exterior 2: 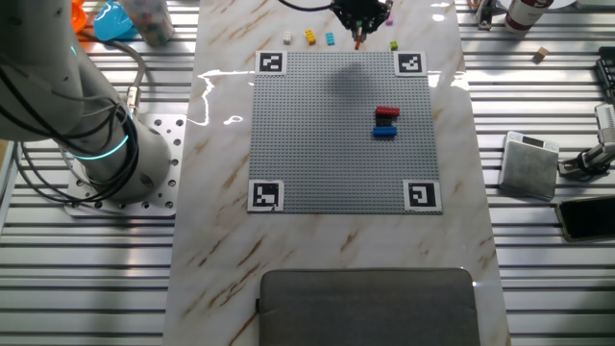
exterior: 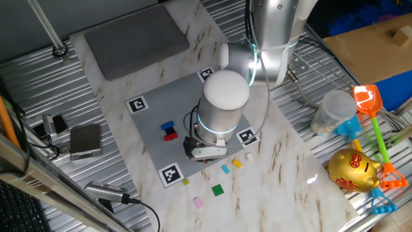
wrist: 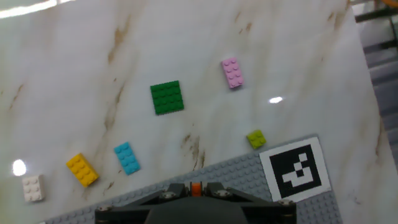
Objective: Build with small Lego blocks
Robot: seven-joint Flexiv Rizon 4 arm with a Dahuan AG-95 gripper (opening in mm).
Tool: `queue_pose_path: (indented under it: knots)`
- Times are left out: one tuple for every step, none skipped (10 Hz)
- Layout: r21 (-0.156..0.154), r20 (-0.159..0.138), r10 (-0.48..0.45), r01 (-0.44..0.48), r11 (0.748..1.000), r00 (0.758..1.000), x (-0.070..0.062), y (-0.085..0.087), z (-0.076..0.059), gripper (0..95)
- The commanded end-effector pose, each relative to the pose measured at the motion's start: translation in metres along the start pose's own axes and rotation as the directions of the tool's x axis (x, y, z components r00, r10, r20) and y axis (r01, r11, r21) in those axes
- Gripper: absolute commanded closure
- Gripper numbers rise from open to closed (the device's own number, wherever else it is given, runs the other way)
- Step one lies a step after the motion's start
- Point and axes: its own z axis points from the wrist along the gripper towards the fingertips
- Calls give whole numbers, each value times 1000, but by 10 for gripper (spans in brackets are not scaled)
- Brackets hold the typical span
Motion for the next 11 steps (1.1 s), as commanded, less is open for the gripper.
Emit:
queue_pose_path:
  knots:
    - [-12, 0, -113, 113, 994, 994, 27, -24, -4, 950]
    - [-12, 3, -147, 147, 989, 989, 43, -38, -6, 950]
    - [-11, 2, -167, 167, 986, 986, 58, -50, -6, 950]
    - [-11, 9, -191, 191, 981, 982, 74, -61, -3, 950]
    - [-12, 14, -203, 203, 979, 979, 84, -68, -2, 950]
    - [-10, 13, -209, 209, 978, 978, 92, -71, -3, 950]
    - [-9, 11, -208, 208, 978, 978, 93, -71, -3, 950]
    - [-7, 4, -208, 208, 978, 978, 93, -71, -3, 950]
    - [-10, 0, -201, 201, 980, 980, 91, -69, -1, 950]
    - [-13, 5, -191, 191, 982, 982, 91, -69, -1, 950]
    - [-12, 6, -163, 163, 986, 987, 91, -69, -1, 950]
